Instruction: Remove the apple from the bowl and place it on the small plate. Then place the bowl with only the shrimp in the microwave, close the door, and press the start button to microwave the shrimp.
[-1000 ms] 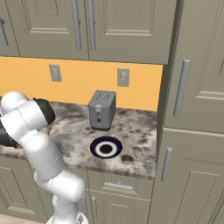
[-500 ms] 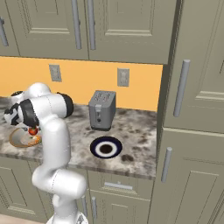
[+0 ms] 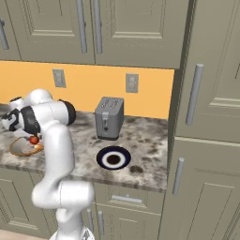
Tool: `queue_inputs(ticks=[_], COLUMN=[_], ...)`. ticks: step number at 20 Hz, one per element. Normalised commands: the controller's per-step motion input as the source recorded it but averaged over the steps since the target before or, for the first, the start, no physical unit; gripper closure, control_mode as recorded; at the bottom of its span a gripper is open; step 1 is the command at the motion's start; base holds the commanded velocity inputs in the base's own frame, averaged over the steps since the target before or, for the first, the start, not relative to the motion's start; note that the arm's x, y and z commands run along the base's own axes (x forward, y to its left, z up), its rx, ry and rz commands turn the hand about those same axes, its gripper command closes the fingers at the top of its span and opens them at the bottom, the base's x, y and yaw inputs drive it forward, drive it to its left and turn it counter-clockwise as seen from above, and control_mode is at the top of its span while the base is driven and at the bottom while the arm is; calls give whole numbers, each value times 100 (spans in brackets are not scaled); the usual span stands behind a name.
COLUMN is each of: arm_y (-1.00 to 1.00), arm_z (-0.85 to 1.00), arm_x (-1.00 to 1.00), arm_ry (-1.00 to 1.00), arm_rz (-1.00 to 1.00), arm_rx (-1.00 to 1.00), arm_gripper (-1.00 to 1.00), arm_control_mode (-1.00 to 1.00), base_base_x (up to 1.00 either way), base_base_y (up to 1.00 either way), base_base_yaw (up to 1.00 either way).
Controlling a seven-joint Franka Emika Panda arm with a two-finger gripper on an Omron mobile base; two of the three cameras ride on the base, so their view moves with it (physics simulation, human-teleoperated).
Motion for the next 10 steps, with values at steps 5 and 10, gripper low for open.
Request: queue_inputs(ticks=[5, 10], arm_y=[-5, -39], arm_z=[-21, 0], arm_x=[-8, -46], arm_ry=[-2, -19], arm_rz=[0, -3], arm_rx=[3, 0], arm_gripper=[100, 100], arm_control_mode=[-100, -100], base_base_x=[0, 0], base_base_y=[0, 0], base_base_yaw=[0, 0])
